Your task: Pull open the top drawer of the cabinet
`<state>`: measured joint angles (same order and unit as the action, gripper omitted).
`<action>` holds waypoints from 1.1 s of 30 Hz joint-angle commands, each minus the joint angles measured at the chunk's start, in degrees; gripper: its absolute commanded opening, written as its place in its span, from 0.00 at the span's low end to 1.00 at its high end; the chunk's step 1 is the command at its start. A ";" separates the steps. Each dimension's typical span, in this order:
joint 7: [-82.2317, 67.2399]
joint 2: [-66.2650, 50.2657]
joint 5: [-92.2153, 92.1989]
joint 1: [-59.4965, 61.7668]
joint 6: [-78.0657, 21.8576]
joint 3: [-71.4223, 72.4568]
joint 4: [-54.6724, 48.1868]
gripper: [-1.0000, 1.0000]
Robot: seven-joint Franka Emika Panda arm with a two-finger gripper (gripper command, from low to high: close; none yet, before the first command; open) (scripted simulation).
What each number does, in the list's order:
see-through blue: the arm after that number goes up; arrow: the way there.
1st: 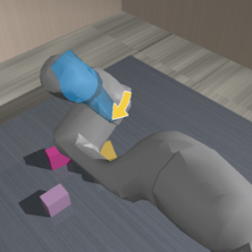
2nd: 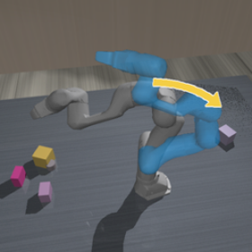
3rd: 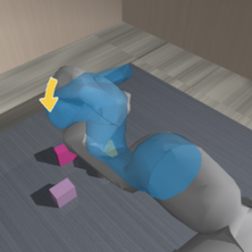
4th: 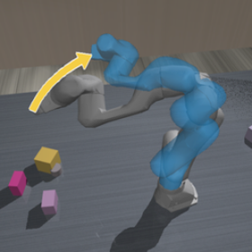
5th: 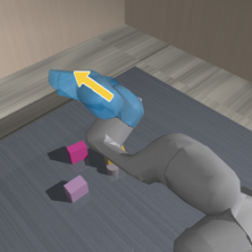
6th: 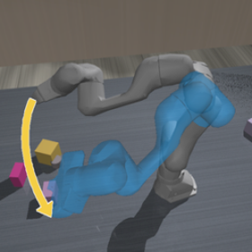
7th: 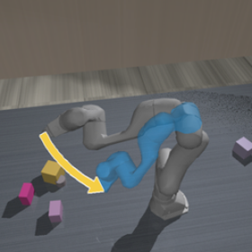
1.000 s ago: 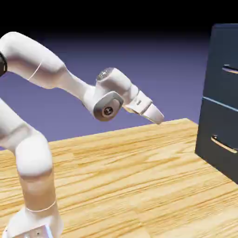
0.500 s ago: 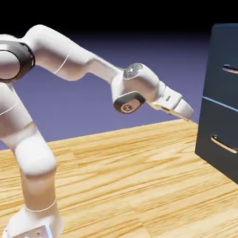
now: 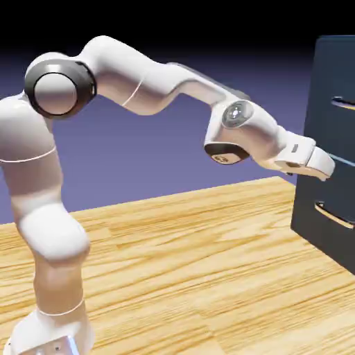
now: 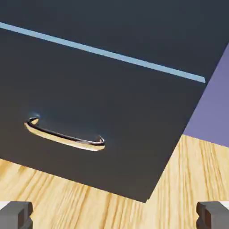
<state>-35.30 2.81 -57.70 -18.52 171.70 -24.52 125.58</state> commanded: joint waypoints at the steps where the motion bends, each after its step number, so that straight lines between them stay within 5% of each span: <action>1: -2.50 -0.96 -1.85 -0.60 -0.07 -0.79 -1.14 0.50; 33: -82.23 -31.56 -61.02 -18.92 -2.44 -25.93 -37.45 0.50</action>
<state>-117.53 -28.75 -118.71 -37.44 169.26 -50.44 88.13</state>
